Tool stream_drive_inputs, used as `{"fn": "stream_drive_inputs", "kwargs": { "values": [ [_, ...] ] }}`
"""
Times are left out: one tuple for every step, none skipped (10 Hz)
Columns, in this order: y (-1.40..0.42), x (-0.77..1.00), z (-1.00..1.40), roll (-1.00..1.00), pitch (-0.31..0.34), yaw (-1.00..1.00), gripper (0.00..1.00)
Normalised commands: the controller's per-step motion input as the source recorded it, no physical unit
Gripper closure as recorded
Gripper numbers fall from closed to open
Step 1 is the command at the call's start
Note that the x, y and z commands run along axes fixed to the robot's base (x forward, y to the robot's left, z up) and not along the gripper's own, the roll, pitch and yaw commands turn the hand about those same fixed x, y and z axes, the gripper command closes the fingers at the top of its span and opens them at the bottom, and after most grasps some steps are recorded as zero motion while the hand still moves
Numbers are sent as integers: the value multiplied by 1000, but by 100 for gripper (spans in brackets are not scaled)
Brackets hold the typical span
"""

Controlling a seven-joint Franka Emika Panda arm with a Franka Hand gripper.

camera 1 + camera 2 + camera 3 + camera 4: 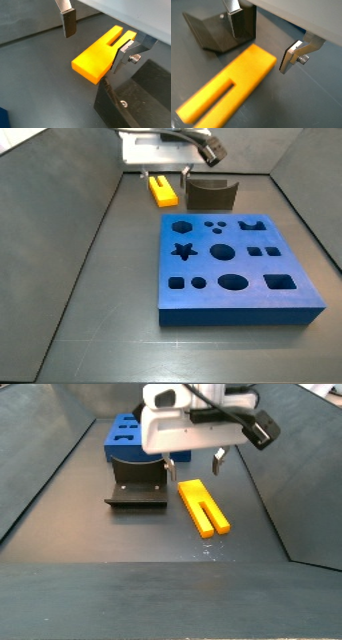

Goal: Pick up the double-square object. Move up. Place the double-square object on the fixture. Regrasp the double-square object. Move to above the board. Insert the double-square object.
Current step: Pick up the double-square object.

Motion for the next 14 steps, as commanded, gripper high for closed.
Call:
{"fn": "stream_drive_inputs", "kwargs": {
  "values": [
    [0, -151, -954, 137, -20, 286, 0],
    [0, -163, -903, 131, -51, 274, 0],
    [63, -74, -937, 97, -39, 257, 0],
    [151, -23, -974, 79, -49, 217, 0],
    [146, 0, -897, 107, 0, 206, 0],
    [111, 0, -646, 57, 0, 143, 0],
    [0, 0, 0, 14, 0, 0, 0],
    [0, 0, 0, 0, 9, 0, 0],
    [0, 0, 0, 0, 0, 0, 100],
    [0, 0, 0, 0, 0, 0, 100],
    [0, 0, 0, 0, 0, 0, 100],
    [0, 0, 0, 0, 0, 0, 100],
    [0, 0, 0, 0, 0, 0, 100],
    [0, 0, 0, 0, 0, 0, 100]
  ]
}}
